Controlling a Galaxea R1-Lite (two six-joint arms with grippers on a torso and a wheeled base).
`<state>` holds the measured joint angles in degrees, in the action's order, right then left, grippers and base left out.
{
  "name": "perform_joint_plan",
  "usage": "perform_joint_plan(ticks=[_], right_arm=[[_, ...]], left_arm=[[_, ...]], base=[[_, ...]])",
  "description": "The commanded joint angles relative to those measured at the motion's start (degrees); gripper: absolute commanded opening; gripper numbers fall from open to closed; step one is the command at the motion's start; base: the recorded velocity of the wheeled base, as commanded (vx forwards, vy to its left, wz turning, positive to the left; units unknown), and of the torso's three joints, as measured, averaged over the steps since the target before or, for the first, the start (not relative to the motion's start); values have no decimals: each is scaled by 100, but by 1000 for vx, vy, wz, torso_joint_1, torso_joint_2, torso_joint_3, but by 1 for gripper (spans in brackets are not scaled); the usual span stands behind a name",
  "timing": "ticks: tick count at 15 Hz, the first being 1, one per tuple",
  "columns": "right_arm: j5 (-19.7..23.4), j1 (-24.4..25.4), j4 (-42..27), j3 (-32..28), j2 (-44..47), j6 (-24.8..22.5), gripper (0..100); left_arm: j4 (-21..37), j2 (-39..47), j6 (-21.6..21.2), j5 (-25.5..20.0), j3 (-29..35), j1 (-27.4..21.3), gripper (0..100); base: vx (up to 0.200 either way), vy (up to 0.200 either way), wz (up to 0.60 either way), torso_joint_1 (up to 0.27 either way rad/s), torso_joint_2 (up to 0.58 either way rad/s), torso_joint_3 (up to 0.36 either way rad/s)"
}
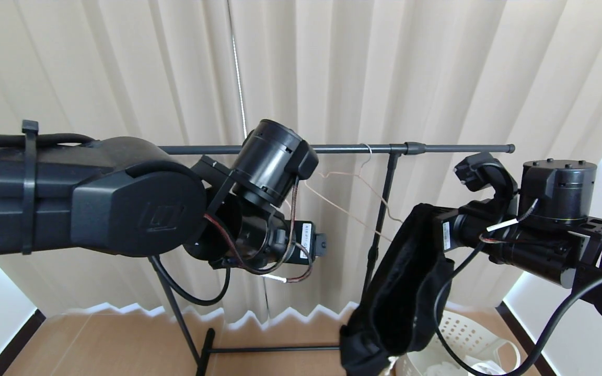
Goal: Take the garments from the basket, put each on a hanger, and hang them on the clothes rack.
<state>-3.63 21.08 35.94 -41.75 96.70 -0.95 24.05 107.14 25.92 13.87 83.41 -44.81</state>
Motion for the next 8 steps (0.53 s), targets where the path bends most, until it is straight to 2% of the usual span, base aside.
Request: perform_joint_plan(ticks=[1,3,7,8], right_arm=[[-6,2,-8,18,-19,-2,0],[-15,46,1,53,-37,-2,0],[-50,327,-17,176,-186,-19,0],[-50,327,-17,176,-186,-19,0]], left_arm=[[-23,-80,-60,-640,44,456,100],[3,404,-60,-605,527,737,100],[29,1661,54,-25,1898,966,100],[29,1661,54,-25,1898,966,100]], base=[[0,0,0,0,0,0],[0,0,0,0,0,0],[0,0,0,0,0,0],[0,0,0,0,0,0]])
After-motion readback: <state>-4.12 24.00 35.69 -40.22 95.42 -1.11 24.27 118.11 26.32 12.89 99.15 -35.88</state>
